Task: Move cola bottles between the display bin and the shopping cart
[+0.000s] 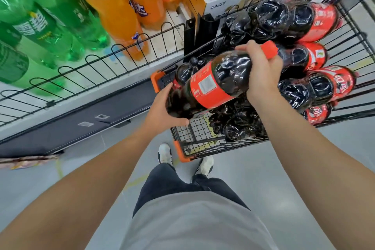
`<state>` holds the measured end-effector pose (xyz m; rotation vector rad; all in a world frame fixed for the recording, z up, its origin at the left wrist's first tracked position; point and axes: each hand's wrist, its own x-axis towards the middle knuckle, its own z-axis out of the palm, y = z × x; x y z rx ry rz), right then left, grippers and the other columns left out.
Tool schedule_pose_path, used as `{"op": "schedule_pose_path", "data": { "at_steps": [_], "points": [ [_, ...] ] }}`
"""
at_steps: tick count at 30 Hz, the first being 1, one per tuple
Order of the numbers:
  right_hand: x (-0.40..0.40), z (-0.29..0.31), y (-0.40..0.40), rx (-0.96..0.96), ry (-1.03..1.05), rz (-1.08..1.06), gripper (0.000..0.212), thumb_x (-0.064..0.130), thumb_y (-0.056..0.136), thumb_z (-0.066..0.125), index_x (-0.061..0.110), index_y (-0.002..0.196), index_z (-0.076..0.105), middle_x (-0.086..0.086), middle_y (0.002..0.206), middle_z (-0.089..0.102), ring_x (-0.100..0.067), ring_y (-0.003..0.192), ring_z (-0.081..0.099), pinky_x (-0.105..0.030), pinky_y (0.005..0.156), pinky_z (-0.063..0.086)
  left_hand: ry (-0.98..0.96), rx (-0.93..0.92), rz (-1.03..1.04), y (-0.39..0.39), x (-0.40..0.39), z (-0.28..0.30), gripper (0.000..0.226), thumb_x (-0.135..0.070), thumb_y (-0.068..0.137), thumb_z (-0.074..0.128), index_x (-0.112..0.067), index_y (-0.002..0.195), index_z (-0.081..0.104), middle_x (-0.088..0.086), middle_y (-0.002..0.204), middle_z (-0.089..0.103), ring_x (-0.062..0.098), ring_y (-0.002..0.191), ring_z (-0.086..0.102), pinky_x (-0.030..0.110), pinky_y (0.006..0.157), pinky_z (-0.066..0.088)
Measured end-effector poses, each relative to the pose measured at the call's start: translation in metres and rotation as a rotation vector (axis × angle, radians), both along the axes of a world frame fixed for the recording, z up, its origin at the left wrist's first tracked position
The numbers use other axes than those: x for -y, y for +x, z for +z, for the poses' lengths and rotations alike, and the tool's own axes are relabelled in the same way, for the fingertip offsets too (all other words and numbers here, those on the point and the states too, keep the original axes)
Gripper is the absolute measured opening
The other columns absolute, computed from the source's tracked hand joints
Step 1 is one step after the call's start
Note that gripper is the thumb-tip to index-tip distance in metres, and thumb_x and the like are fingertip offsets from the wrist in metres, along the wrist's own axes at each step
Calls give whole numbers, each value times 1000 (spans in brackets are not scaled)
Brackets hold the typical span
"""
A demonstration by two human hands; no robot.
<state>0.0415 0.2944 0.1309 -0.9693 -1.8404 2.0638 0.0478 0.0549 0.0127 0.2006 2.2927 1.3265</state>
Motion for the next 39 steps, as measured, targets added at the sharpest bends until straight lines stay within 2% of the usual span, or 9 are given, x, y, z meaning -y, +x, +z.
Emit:
{"op": "schedule_pose_path", "data": {
  "at_steps": [1, 5, 10, 15, 19, 25, 29, 32, 39],
  "points": [
    [-3, 3, 0, 1, -55, -46, 28, 22, 92, 72, 18, 65, 75, 8, 67, 73, -16, 72, 73, -40, 78, 63, 19, 37, 19, -2, 0, 0, 110, -16, 61, 96, -28, 148, 29, -24, 132, 40, -25, 119, 37, 8, 105, 33],
    [-14, 6, -1, -25, -182, -132, 23, 24, 96, 68, 1, 93, 67, 0, 74, 74, -17, 70, 73, -40, 69, 63, 88, 115, 117, -9, -7, 4, 131, -41, 52, 94, -31, 158, 17, -7, 152, 37, 15, 139, 43, 46, 115, 40],
    [-23, 7, -2, 14, -190, -122, 32, 28, 95, 70, 3, 114, 63, -3, 91, 76, -19, 78, 76, -41, 74, 63, 87, 126, 128, -5, -17, 5, 130, -44, 48, 94, -38, 156, 22, -5, 152, 39, 18, 136, 47, 48, 110, 45],
    [-30, -6, 4, -40, -83, 245, 35, 27, 85, 73, 22, 117, 61, -3, 116, 73, -21, 108, 72, -41, 94, 59, 174, 269, 251, 9, -18, 8, 87, -18, 67, 89, -42, 139, 47, -7, 133, 53, 33, 115, 62, 56, 72, 61],
    [-33, -15, 10, -136, -125, 337, 50, 17, 84, 72, 25, 128, 52, -3, 125, 68, -23, 115, 68, -40, 94, 57, 237, 423, 236, 7, -11, 20, 71, -14, 73, 83, -44, 131, 55, -1, 130, 58, 35, 100, 71, 63, 68, 59],
    [-17, -9, 2, -73, -167, 153, 46, 24, 82, 79, 22, 123, 59, -11, 120, 72, -25, 99, 75, -42, 79, 63, 165, 230, 257, 23, -11, 31, 92, -24, 65, 91, -41, 141, 43, -2, 135, 50, 29, 111, 66, 50, 70, 62],
    [10, -5, 0, -10, -216, 58, 53, 32, 74, 83, 29, 120, 58, -8, 116, 71, -28, 97, 75, -49, 81, 65, -102, -19, 250, 46, -9, 27, 123, -36, 53, 97, -38, 153, 25, 1, 144, 35, 15, 134, 38, 42, 109, 40],
    [33, 1, -2, 38, -178, 121, 50, 37, 74, 84, 33, 115, 57, -2, 114, 70, -22, 95, 74, -46, 83, 65, -136, -118, 342, 65, -5, 27, 123, -28, 57, 97, -27, 156, 24, 5, 142, 38, 9, 127, 35, 30, 106, 33],
    [99, 7, 15, -14, -112, 375, 70, 45, 66, 85, 36, 127, 52, 5, 121, 69, -19, 107, 72, -50, 94, 60, -201, -165, 469, 87, 72, 29, 104, -38, 46, 91, -37, 140, 44, -6, 124, 55, 14, 118, 55, 37, 101, 50]
  ]
}}
